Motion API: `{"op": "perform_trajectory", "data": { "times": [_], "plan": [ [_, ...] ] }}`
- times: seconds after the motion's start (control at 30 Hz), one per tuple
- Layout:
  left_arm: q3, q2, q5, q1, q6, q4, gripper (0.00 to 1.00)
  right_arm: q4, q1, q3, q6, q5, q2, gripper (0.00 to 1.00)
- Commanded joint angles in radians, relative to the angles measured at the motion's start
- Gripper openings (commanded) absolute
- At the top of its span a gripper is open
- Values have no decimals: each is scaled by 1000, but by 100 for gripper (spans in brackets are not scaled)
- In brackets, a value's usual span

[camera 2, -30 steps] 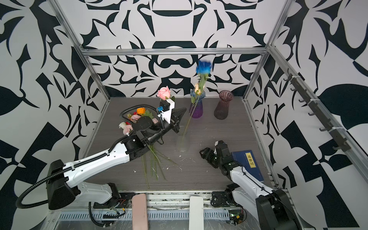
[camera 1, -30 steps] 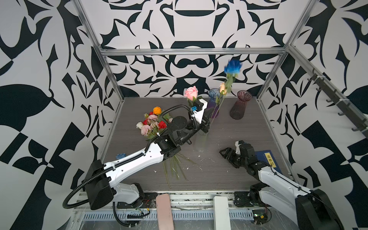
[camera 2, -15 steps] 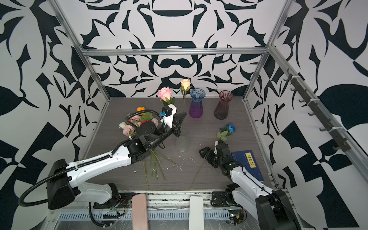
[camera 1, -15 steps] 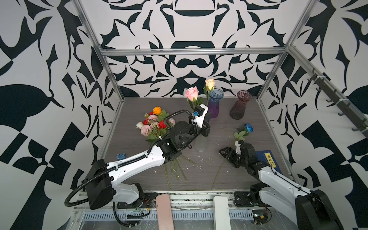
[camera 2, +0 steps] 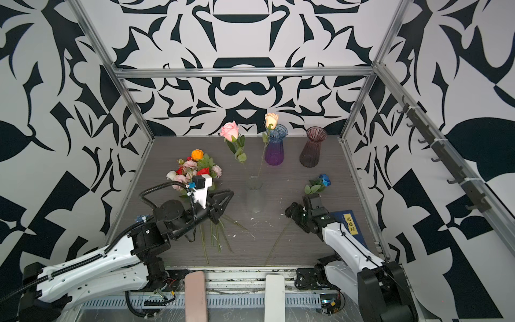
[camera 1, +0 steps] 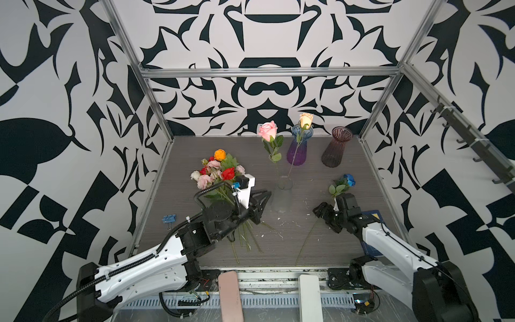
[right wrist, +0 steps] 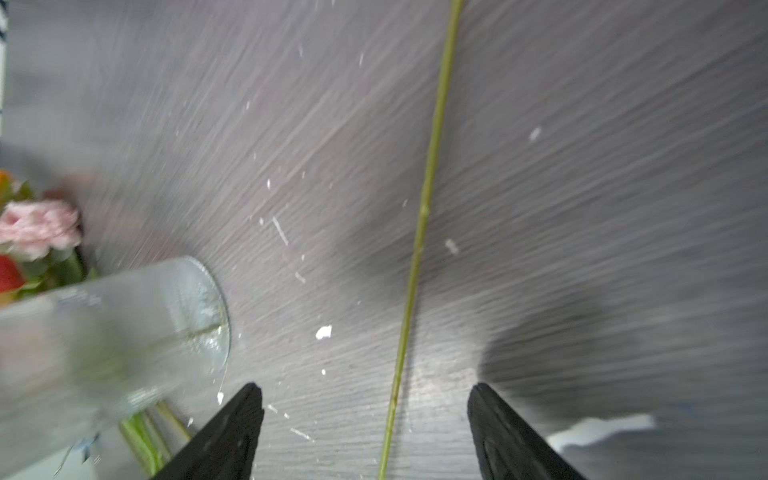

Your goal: Arrange the flowers into the vase

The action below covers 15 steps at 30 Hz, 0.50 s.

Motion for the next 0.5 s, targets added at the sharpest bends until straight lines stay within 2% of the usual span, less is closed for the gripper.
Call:
{"op": "perform_trajectory", "data": {
  "times": [0.0,0.07,0.17,0.27,0.33,0.4,0.47],
  "plan": [
    [-162,-113,-67,0,-175,-83,22,-196,-28,150,-128,123,98,81],
    [-279,-187,-86,0,-241,-60,22,-249,-54,232,-179,122,202,78],
    [-413,-266,-125,1,-344,-18,21,-287,-79,333,-243,58,343,55],
    [-439,-340,-133,1,-312,-11,21,-335,-79,431,-276,63,460,50],
    [-453,-345,-174,1,-326,-10,21,-355,-79,474,-282,74,517,48],
    [-452,-342,-172,1,-321,-5,21,-374,-79,508,-284,93,560,41],
    [-448,-328,-165,1,-314,2,21,-391,-79,530,-284,118,588,39]
  ]
}}
